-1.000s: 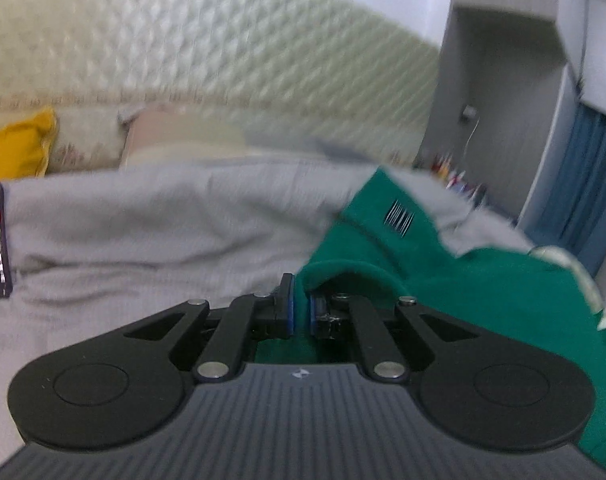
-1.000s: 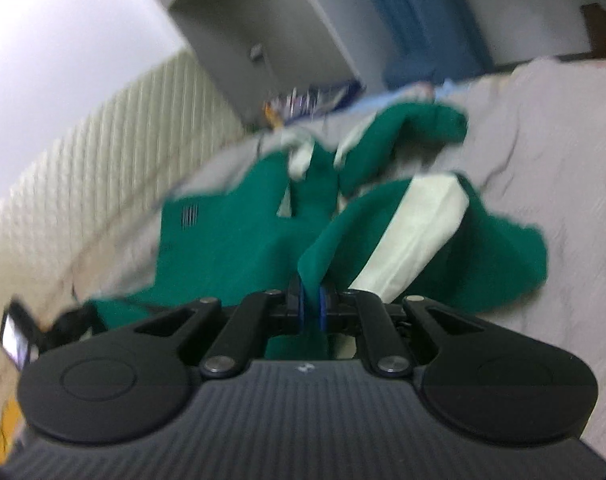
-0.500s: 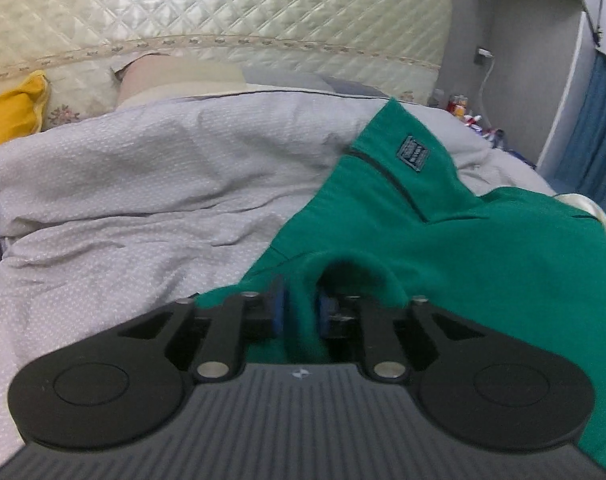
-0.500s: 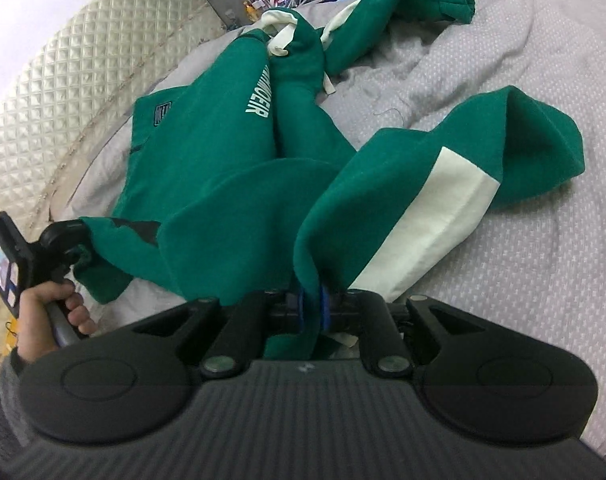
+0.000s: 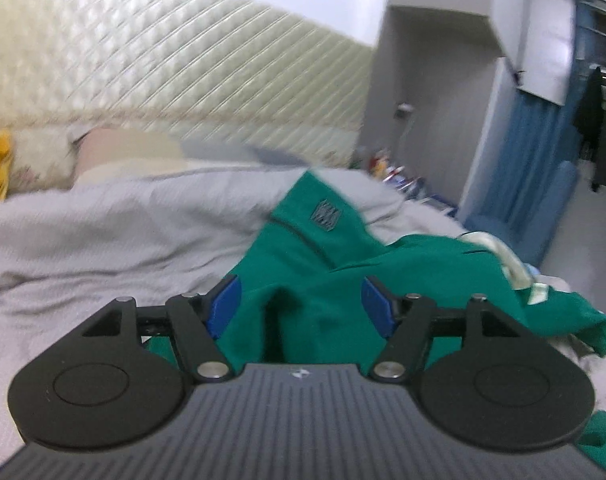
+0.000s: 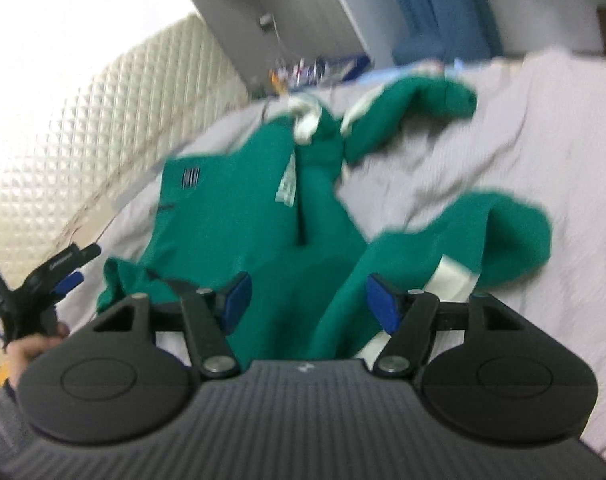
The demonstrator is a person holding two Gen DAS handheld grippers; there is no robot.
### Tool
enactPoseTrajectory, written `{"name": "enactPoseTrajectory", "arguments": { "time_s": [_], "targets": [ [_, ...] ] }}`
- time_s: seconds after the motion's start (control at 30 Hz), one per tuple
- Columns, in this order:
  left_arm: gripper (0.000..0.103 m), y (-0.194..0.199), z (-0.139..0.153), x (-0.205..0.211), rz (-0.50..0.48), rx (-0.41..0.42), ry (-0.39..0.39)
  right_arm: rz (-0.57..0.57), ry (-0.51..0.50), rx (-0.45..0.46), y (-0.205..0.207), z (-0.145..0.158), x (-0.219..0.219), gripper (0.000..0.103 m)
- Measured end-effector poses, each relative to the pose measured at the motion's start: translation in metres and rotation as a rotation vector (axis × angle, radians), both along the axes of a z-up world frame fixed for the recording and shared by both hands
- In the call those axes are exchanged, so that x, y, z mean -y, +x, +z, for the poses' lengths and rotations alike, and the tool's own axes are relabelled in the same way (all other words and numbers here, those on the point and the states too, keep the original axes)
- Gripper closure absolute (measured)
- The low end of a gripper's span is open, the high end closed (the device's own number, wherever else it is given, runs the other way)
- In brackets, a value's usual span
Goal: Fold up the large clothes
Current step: 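Lay the hoodie flat and open both grippers to release it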
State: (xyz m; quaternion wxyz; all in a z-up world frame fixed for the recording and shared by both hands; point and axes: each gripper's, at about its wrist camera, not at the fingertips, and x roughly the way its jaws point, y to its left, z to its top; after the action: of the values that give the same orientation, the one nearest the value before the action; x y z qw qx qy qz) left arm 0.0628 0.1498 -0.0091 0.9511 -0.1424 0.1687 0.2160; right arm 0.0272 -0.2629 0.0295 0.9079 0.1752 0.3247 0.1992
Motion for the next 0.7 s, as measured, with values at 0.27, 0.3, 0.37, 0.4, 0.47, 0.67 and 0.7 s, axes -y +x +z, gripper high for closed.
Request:
{"name": "enactPoseTrajectory", "arguments": {
  "time_s": [0.27, 0.3, 0.37, 0.4, 0.47, 0.67, 0.7],
  "targets": [
    [0.031, 0.036, -0.004, 0.023, -0.228, 0.07, 0.014, 0.053, -0.038, 0.037, 0.056, 0.011, -0.023, 0.036],
    [0.031, 0.044, -0.008, 0.027, -0.251, 0.065, 0.011, 0.055, -0.041, 0.027, 0.069, 0.012, -0.027, 0.036],
    [0.031, 0.062, -0.017, 0.033, -0.288, 0.042, 0.008, 0.04, -0.025, -0.004, 0.1, 0.011, -0.034, 0.036],
    [0.031, 0.07, -0.022, 0.034, -0.297, 0.028, 0.006, 0.03, -0.007, -0.021, 0.116, 0.009, -0.037, 0.036],
    [0.031, 0.085, -0.033, 0.036, -0.311, 0.017, 0.002, 0.002, 0.034, -0.056, 0.15, 0.003, -0.043, 0.036],
    [0.031, 0.103, -0.055, 0.032, -0.333, 0.022, -0.014, -0.086, 0.105, -0.058, 0.243, -0.014, -0.071, 0.036],
    [0.031, 0.103, -0.057, 0.033, -0.344, 0.036, 0.0, -0.092, 0.088, -0.046, 0.257, -0.016, -0.078, 0.036]
  ]
}}
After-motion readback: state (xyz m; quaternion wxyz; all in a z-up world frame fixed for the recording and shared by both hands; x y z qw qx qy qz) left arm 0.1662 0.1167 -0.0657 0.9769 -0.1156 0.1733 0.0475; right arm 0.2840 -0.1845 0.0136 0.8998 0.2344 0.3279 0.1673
